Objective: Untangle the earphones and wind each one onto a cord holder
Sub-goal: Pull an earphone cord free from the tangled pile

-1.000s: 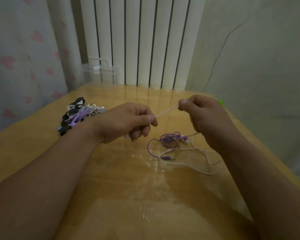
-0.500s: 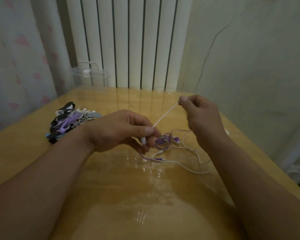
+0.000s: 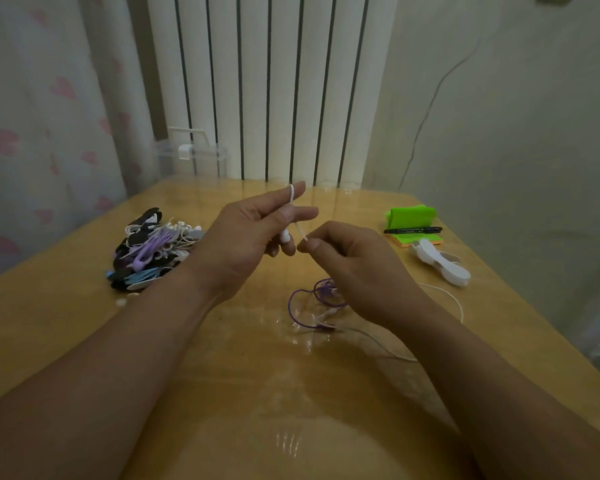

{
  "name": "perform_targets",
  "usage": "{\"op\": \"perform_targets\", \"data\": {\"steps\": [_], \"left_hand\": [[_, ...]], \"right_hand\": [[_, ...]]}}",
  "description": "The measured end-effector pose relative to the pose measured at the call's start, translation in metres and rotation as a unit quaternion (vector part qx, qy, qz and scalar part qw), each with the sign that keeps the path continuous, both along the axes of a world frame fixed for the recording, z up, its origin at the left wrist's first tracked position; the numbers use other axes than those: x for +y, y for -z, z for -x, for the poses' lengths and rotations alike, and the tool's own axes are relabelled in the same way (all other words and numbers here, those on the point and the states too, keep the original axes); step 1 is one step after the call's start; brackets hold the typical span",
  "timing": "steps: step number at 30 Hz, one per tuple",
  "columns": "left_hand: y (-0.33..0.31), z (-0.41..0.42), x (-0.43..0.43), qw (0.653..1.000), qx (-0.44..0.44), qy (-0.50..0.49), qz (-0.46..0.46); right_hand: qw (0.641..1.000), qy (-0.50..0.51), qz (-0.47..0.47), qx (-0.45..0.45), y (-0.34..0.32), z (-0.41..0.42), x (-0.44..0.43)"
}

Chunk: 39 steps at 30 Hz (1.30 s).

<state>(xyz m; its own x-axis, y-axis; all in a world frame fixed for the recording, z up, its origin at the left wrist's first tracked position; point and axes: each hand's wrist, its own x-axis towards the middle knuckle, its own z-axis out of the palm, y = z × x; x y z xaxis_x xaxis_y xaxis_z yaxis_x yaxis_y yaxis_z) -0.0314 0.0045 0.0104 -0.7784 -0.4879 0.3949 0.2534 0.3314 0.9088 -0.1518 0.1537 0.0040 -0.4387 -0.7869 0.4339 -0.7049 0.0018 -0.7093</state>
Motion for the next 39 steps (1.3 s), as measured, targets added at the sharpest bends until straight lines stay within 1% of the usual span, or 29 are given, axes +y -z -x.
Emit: {"op": "perform_targets", "data": {"steps": [3, 6, 9, 11, 13, 15, 17, 19, 21, 24, 26, 28, 31, 34, 36, 37, 39], "left_hand": [[0.005, 0.0, 0.002, 0.996, -0.025, -0.029, 0.082], [0.01, 0.002, 0.003, 0.978, -0.082, -0.051, 0.187], [0.009, 0.002, 0.005, 0.965, -0.14, 0.005, 0.224], [0.007, 0.001, 0.008, 0.96, -0.165, 0.051, 0.22], [0.005, -0.001, 0.009, 0.955, -0.183, 0.085, 0.22], [0.003, -0.003, 0.009, 0.949, -0.196, 0.121, 0.215], [-0.001, -0.005, 0.009, 0.947, -0.201, 0.162, 0.192], [-0.005, -0.008, 0.007, 0.95, -0.194, 0.2, 0.143], [-0.007, -0.011, 0.007, 0.951, -0.181, 0.241, 0.074], [-0.011, -0.013, 0.008, 0.948, -0.131, 0.288, -0.015], [-0.011, -0.012, 0.008, 0.958, -0.083, 0.271, -0.049], [-0.01, -0.009, 0.007, 0.972, -0.05, 0.218, -0.067], [-0.005, -0.005, 0.003, 0.991, -0.032, 0.117, -0.053], [-0.003, -0.003, 0.003, 0.999, -0.034, 0.026, 0.02], [0.0, -0.002, 0.004, 0.996, -0.043, -0.006, 0.077], [0.002, -0.002, 0.004, 0.99, -0.057, -0.023, 0.124], [0.006, -0.001, 0.001, 0.96, -0.113, -0.065, 0.249]], "right_hand": [[0.999, 0.006, -0.009, 0.036, 0.0, 0.001, 0.001], [0.997, 0.04, -0.001, 0.059, -0.001, 0.006, 0.003], [0.997, 0.057, 0.019, 0.053, -0.007, 0.012, 0.006], [0.997, 0.057, 0.043, 0.016, -0.011, 0.018, 0.009], [0.997, 0.028, 0.06, -0.03, -0.015, 0.021, 0.012], [0.997, -0.004, 0.061, -0.056, -0.018, 0.022, 0.015], [0.993, -0.029, 0.071, -0.094, -0.02, 0.024, 0.016], [0.984, -0.045, 0.084, -0.148, -0.021, 0.03, 0.018], [0.974, -0.062, 0.097, -0.197, -0.022, 0.037, 0.02], [0.964, -0.075, 0.107, -0.23, -0.019, 0.042, 0.02], [0.973, -0.064, 0.079, -0.207, -0.013, 0.037, 0.017], [0.988, -0.045, 0.02, -0.144, -0.006, 0.025, 0.012], [0.996, -0.026, -0.043, -0.077, 0.002, 0.006, -0.001], [0.995, -0.023, -0.083, -0.047, 0.007, -0.002, -0.007], [0.994, -0.01, -0.102, -0.032, 0.005, -0.001, -0.005], [0.994, 0.0, -0.106, -0.022, 0.004, 0.0, -0.003], [0.994, 0.03, -0.1, 0.009, 0.0, 0.003, 0.0]]}}
